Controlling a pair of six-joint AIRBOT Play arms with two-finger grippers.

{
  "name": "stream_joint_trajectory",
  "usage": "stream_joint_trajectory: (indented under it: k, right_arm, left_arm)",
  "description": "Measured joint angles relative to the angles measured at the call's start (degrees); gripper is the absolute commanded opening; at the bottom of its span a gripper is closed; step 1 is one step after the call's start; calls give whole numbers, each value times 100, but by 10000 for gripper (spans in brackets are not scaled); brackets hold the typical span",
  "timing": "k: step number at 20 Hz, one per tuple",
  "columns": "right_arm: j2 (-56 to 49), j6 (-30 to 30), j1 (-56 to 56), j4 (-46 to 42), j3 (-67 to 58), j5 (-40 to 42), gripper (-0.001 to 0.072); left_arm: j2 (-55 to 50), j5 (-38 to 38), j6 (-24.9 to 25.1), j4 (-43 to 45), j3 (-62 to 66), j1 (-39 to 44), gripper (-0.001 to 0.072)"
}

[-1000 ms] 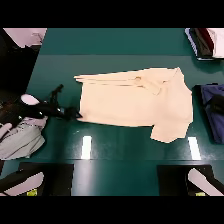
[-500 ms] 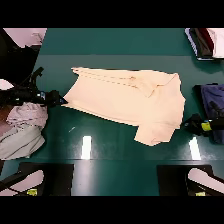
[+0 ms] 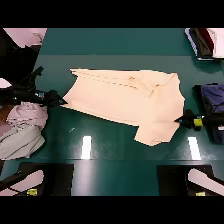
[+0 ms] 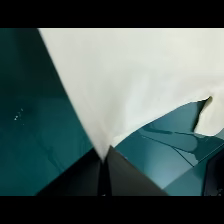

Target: Fold the shirts.

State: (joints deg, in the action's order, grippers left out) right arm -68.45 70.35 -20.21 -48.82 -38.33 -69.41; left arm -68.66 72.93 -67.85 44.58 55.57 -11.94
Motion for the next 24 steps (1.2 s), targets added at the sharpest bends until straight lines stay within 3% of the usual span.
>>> stream_joint_trajectory:
  k: [4,9,12,18,24]
  right_arm:
    - [957,96,46,138,-1178,109,19]
    - [1875,144,55,240,-3661,874,19]
    - [2218,149,55,101,-5023,1283,19]
    - [2898,153,55,-745,-6426,1530,19]
    - [3373,168,52,-1488,-6690,1294,17]
  left_arm:
    - [0,275,-160,-186,1366,0,21]
    - [7,472,-446,-599,4682,0,21]
    - [229,203,-570,-675,6273,-4,21]
    - [1617,-1045,-365,-730,6714,-7,21]
    - [2391,-1458,-251,-754,6620,-4,21]
